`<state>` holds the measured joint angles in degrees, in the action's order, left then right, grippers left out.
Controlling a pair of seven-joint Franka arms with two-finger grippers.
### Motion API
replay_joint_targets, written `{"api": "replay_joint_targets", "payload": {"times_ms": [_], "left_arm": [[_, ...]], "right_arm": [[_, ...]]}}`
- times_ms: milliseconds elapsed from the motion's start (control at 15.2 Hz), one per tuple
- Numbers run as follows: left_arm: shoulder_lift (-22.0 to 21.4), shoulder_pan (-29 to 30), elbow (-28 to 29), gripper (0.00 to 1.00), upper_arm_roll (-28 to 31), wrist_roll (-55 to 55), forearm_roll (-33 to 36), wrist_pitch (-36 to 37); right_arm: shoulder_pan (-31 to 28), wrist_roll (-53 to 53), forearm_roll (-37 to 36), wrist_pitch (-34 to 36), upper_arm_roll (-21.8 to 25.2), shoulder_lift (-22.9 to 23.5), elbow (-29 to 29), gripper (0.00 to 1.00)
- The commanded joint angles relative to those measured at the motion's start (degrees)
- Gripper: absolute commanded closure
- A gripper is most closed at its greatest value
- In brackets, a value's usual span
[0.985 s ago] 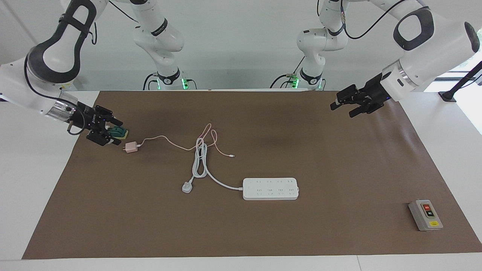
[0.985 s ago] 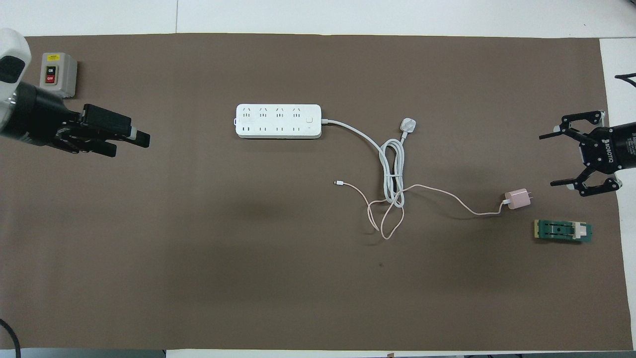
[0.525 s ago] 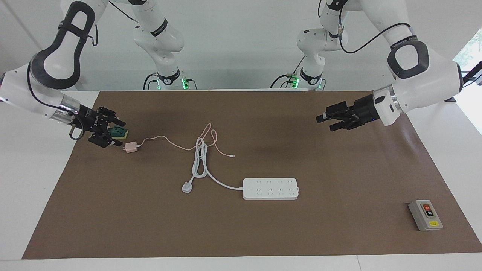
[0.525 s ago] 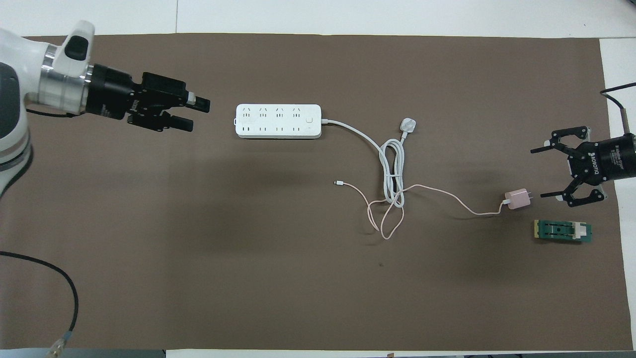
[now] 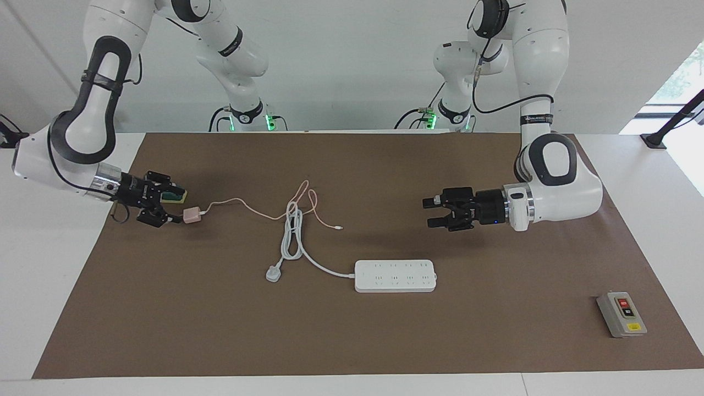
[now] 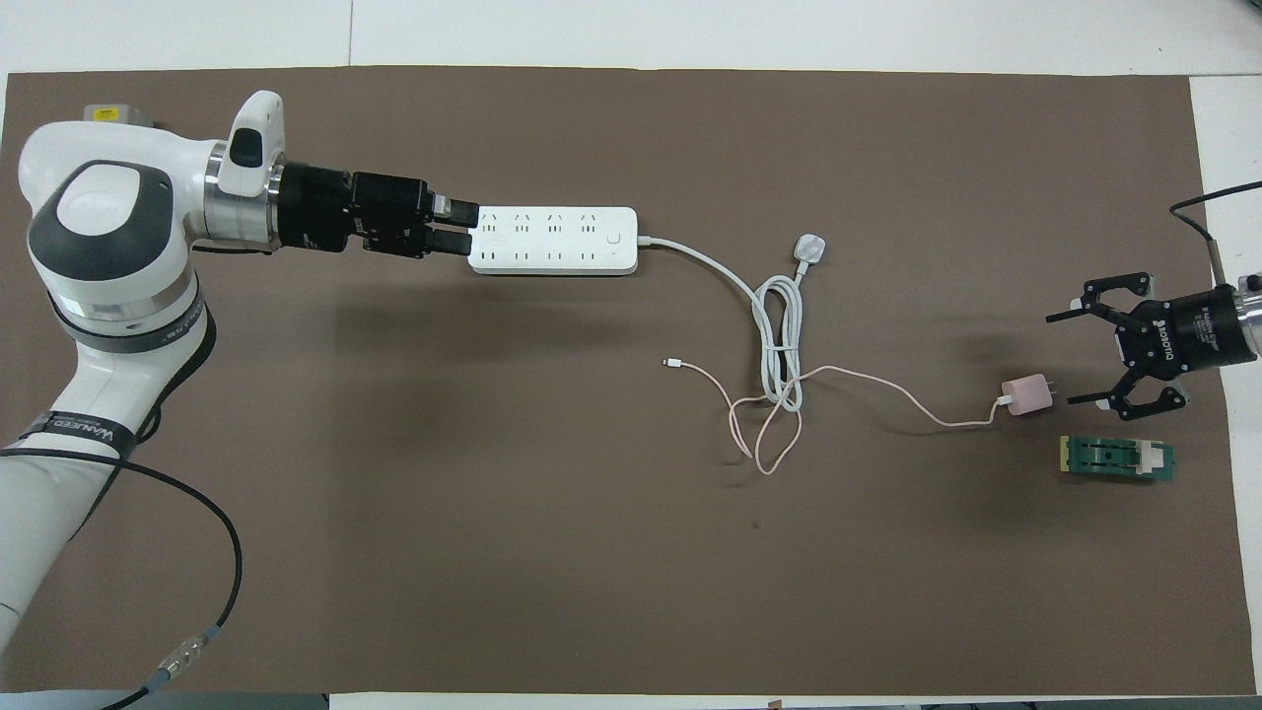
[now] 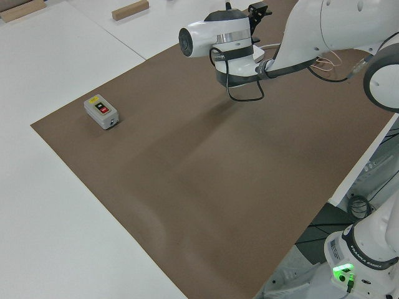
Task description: Plug charger into power strip
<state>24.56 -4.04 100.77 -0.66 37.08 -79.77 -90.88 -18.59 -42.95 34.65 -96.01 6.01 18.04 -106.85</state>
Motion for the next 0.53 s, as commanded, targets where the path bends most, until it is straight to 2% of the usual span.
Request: {"api": "replay_joint_targets", "payload": {"times_ms": [0,197,328,460], "left_arm": [[-4.7,1.1,9.0,0.0,0.0,6.8,-4.3,2.8],[-5.4,1.7,13.3,0.0,0.0,11.3,-5.5,5.4],[-9.1,1.7,18.9,0.0,0.0,11.6,-5.8,4.6],[-10.7,1.7,21.6,0.0,0.1,11.6,-6.0,4.4]], "right_arm": [[-0.8,2.0,1.1,-0.9,-0.6,0.0,-0.5,0.0],[-1.9,4.1,1.1,-0.8,-0.6,0.2,-1.0,0.0],[-2.1,4.6,1.1,-1.0,-0.5,0.7,-1.7,0.0],[-2.2,5.2,1.1,-0.8,-0.5,1.7,-2.1,0.0]]}}
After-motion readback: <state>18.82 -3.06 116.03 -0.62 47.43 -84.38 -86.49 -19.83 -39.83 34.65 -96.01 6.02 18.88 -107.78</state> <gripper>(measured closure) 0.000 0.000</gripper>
